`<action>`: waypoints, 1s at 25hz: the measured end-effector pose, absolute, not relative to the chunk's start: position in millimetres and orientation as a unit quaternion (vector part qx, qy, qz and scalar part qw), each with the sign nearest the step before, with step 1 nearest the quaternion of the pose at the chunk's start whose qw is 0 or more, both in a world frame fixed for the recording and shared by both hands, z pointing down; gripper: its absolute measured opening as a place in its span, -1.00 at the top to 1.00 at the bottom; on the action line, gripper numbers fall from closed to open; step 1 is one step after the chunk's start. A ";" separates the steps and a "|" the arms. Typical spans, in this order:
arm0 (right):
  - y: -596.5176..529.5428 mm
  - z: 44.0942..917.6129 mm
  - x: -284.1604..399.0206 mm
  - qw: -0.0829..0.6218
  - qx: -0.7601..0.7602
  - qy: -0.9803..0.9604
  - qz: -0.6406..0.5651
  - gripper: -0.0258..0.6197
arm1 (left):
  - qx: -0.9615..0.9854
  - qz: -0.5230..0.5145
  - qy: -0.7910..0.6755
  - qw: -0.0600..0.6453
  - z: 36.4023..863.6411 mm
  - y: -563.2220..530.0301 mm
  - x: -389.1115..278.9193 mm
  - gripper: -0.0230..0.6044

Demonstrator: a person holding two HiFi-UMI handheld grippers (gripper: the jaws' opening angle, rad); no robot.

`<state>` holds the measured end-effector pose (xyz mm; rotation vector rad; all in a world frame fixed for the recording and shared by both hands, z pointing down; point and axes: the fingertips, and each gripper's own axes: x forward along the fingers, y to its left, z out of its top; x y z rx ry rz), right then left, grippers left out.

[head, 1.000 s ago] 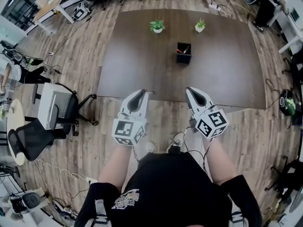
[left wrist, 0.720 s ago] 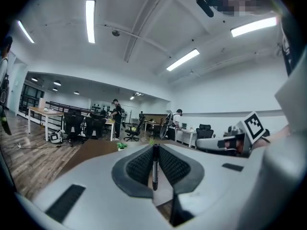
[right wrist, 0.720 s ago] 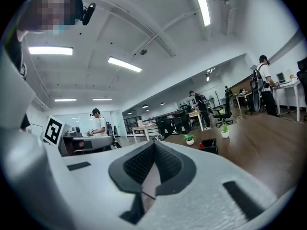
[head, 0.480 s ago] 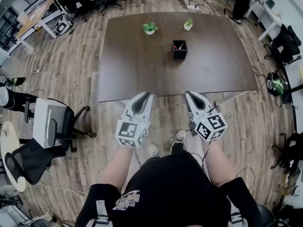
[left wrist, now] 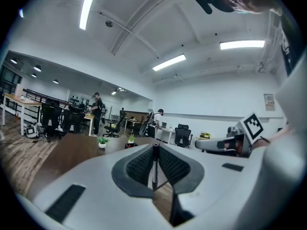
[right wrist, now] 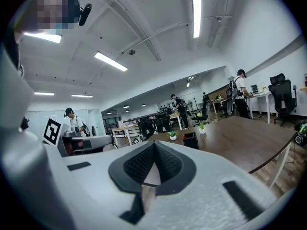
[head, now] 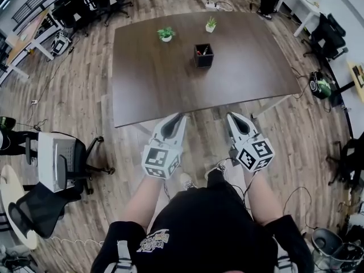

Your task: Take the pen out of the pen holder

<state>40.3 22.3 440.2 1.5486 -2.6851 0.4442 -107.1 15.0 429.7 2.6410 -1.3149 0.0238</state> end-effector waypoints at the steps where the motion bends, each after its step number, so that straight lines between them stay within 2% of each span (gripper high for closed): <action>1: 23.5 439.7 41.2 0.005 0.495 -0.857 0.142 0.91 | 0.891 0.007 -0.444 0.095 428.3 15.7 -106.4 0.81; 25: 37.4 436.5 45.2 0.001 0.492 -0.859 0.139 0.91 | 0.892 0.007 -0.443 0.087 421.2 30.7 -100.6 0.81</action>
